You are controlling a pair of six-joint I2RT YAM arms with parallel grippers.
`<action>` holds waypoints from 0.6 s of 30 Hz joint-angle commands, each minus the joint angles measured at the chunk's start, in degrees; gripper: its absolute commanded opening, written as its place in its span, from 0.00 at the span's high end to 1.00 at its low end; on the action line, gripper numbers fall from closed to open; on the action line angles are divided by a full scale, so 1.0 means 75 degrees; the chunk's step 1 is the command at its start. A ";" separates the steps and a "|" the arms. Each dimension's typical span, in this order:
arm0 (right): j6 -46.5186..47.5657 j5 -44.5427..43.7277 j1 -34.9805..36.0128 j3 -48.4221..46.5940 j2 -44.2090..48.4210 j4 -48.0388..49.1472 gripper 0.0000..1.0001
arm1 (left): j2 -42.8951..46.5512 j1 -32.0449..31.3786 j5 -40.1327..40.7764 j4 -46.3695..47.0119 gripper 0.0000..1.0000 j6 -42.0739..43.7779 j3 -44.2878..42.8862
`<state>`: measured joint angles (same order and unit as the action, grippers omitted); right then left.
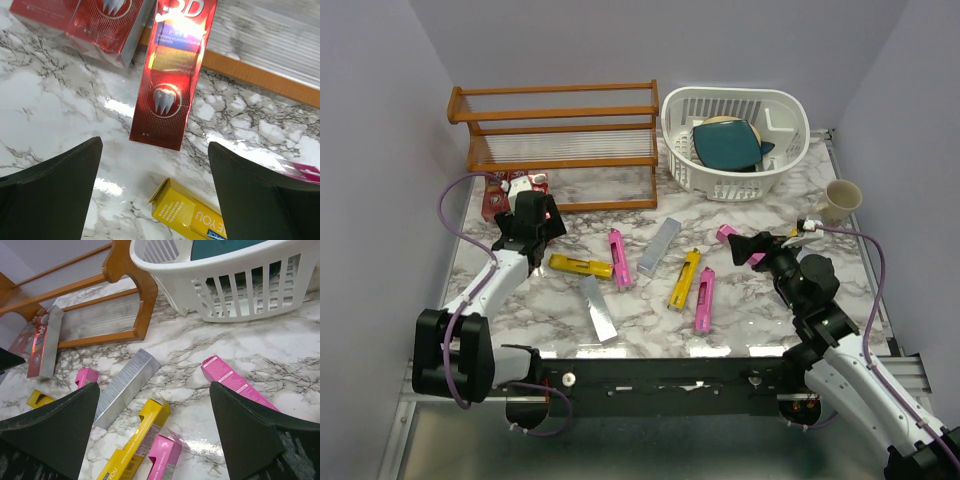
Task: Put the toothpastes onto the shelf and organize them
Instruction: Place the toothpaste on the shelf.
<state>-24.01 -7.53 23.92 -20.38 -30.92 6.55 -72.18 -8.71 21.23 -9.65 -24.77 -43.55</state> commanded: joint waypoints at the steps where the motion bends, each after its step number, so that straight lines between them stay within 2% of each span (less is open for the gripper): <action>1: -0.0021 0.0090 -0.0014 0.0163 0.0208 0.0252 0.00 | -0.0090 0.0001 0.0122 0.1029 0.01 -0.0096 0.0439; 10: 0.0014 0.0055 -0.0014 0.0210 0.0384 0.0264 0.00 | -0.1250 0.0013 -0.0172 0.0643 0.02 0.0303 0.0018; 15: 0.0014 0.0090 -0.0014 0.0233 0.0384 0.0299 0.00 | -0.1484 0.0013 -0.0089 0.0373 0.10 0.0420 -0.0158; 18: 0.0014 0.0090 -0.0014 0.0233 0.0384 0.0311 0.00 | -0.1753 0.0013 -0.0124 0.0220 0.10 0.0677 -0.0357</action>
<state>-23.99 -7.27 23.92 -19.51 -28.49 7.29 -82.65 -8.64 20.36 -6.33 -22.39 -43.31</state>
